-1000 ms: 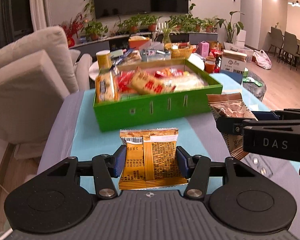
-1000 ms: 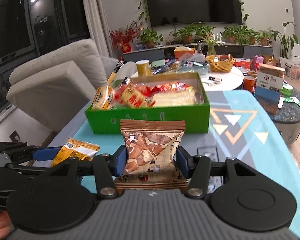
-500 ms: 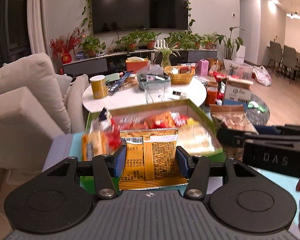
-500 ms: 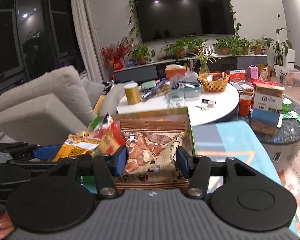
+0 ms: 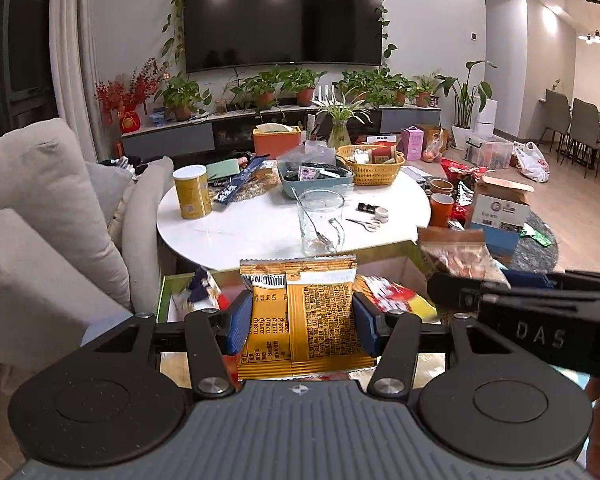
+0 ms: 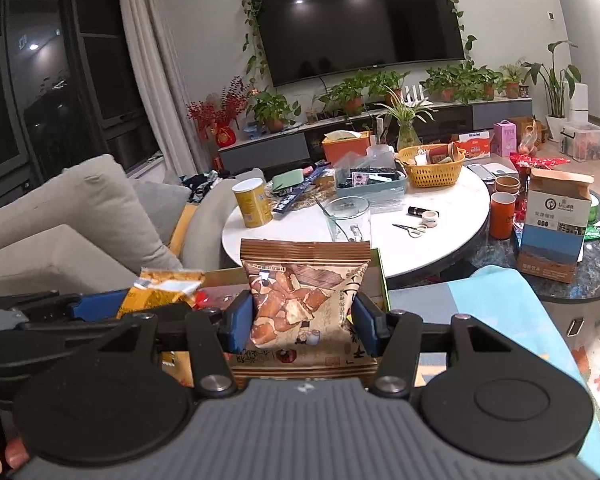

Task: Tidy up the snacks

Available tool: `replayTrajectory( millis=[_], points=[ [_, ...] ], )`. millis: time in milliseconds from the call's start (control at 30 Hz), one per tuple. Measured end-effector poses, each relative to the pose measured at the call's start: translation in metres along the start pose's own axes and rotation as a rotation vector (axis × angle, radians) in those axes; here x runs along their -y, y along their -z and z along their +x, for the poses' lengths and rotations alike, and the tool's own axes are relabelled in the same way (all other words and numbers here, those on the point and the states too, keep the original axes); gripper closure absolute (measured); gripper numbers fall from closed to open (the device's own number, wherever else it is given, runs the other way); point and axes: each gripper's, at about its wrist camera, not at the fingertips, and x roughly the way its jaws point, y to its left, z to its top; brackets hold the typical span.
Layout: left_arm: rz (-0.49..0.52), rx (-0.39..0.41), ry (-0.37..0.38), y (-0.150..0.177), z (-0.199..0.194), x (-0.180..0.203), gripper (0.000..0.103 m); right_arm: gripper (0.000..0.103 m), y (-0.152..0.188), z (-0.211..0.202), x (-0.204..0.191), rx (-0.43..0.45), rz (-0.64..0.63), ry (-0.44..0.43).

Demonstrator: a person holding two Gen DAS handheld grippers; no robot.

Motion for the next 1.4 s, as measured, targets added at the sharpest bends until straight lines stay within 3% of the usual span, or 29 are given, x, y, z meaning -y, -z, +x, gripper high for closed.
replayTrajectory(
  millis=[300,467,700,900,1033,1267,1400],
  points=[
    [-0.054,-0.062,0.020,0.000,0.052,-0.009,0.052,0.045,0.003,0.034,0.011,-0.014,0.076,0.017],
    [-0.113,-0.086,0.054,0.008,0.058,-0.019,0.043,0.045,0.008,0.034,0.013,0.010,0.092,0.018],
    [-0.101,-0.077,0.028,0.011,0.050,-0.013,0.042,0.045,0.006,0.026,0.011,0.007,0.090,0.019],
    [-0.057,-0.062,-0.007,0.012,0.029,-0.005,0.041,0.045,0.010,0.009,0.009,-0.001,0.090,0.022],
    [-0.053,-0.073,-0.068,0.018,0.010,-0.001,0.041,0.045,0.015,-0.003,0.002,-0.030,0.082,0.007],
    [-0.064,-0.052,-0.118,0.035,-0.048,-0.006,0.041,0.045,0.027,-0.047,-0.025,-0.037,0.026,-0.016],
    [-0.069,-0.032,-0.144,0.048,-0.088,-0.008,0.035,0.045,0.036,-0.076,-0.040,-0.032,-0.010,-0.024]
  ],
)
